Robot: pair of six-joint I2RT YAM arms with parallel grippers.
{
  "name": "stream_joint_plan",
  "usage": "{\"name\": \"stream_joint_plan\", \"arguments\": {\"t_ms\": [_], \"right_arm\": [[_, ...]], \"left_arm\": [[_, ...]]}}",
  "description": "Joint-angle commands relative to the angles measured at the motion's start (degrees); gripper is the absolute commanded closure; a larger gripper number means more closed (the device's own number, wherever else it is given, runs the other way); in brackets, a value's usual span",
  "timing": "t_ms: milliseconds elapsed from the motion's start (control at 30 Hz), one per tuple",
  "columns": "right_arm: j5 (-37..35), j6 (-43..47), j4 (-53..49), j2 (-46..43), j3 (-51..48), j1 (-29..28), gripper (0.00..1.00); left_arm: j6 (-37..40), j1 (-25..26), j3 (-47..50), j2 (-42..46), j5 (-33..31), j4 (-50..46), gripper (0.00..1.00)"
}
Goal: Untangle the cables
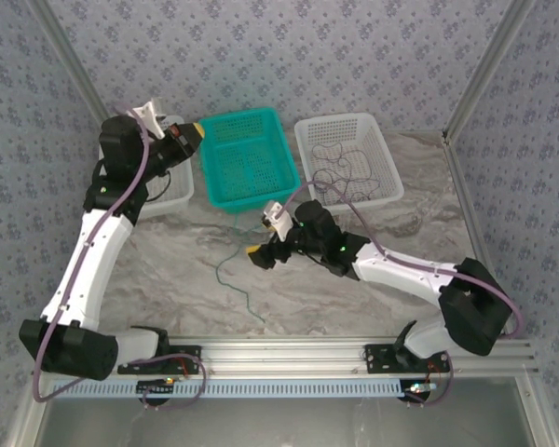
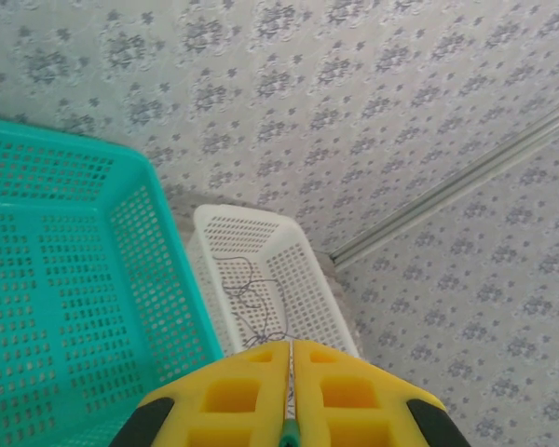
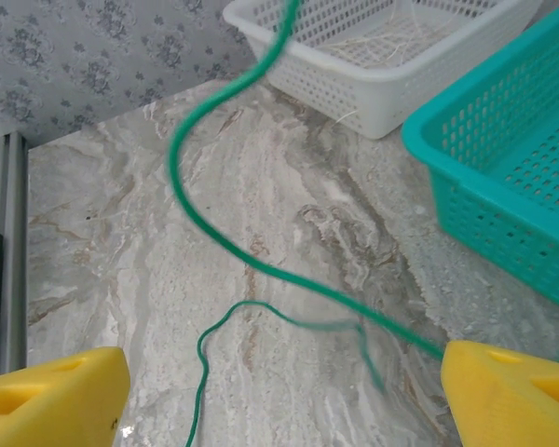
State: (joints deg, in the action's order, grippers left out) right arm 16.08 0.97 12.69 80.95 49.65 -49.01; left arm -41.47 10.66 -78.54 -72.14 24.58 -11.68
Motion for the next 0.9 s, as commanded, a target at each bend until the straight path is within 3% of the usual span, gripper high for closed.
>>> {"name": "stream_joint_plan", "arguments": {"t_ms": [0, 167, 433, 633, 867], "right_arm": [[-4.33, 2.26, 1.82, -3.15, 0.46, 0.98, 0.11], [-9.01, -0.14, 5.37, -8.26, -2.44, 4.21, 0.10], [-16.15, -4.50, 0.13, -18.98, -7.77, 8.31, 0.10], [-16.00, -8.60, -1.33, -26.77, -11.40, 10.01, 0.10], [-16.30, -9.82, -5.34, -29.09, -11.06, 10.34, 0.10]], "left_arm": [[-2.09, 0.72, -3.61, -2.02, 2.46, 5.65, 1.00], [0.57, 1.91, -7.39, -6.74, -1.95, 7.93, 1.00], [11.49, 1.96, -17.43, -19.75, -10.75, 3.18, 1.00], [14.84, 1.99, -25.37, -30.64, -9.59, 2.01, 1.00], [16.34, 2.08, -34.72, -42.62, -9.29, -1.48, 1.00]]}}
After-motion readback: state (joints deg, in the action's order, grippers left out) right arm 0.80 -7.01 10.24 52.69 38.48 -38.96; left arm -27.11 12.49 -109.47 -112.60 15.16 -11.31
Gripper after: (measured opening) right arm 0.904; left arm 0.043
